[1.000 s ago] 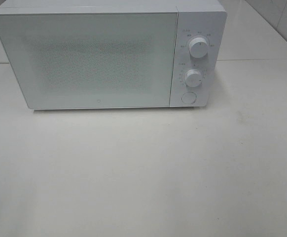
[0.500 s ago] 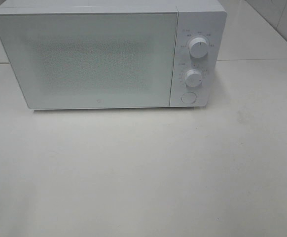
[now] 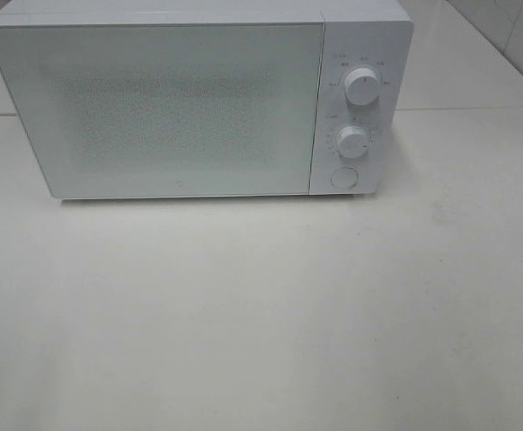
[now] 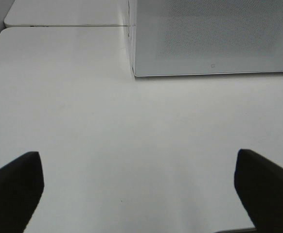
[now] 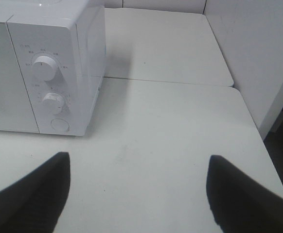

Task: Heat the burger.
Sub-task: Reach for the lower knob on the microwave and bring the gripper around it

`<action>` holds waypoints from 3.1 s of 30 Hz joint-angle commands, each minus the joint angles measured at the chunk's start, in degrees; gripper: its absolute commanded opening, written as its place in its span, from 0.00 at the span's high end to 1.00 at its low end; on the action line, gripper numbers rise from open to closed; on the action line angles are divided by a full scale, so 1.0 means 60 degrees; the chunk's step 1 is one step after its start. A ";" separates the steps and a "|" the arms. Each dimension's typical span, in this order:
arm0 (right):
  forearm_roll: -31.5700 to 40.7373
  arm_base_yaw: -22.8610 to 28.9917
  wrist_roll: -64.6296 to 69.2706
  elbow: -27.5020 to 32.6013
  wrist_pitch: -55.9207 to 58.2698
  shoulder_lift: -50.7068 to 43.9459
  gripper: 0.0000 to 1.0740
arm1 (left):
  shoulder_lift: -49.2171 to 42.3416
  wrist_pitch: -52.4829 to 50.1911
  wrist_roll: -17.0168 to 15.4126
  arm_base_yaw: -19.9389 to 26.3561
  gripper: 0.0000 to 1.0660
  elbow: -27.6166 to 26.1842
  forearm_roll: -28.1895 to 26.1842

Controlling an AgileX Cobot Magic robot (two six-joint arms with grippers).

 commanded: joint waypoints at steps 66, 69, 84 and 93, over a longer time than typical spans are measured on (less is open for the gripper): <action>1.0972 0.6035 -0.5434 0.1977 -1.7647 1.1621 0.29 | -0.0181 0.0010 -0.0057 0.0029 0.06 0.0038 -0.0019; 1.1259 0.6484 -0.5453 0.1614 -1.7704 1.1984 0.29 | -0.0181 0.0010 -0.0057 0.0029 0.06 0.0038 -0.0019; 1.1211 0.6961 -0.5386 0.0315 -1.7695 1.3646 0.29 | -0.0181 0.0010 -0.0057 0.0029 0.06 0.0038 -0.0019; 1.1058 0.6474 -0.5386 -0.0583 -1.7571 1.4353 0.29 | -0.0181 0.0010 -0.0057 0.0029 0.06 0.0038 -0.0019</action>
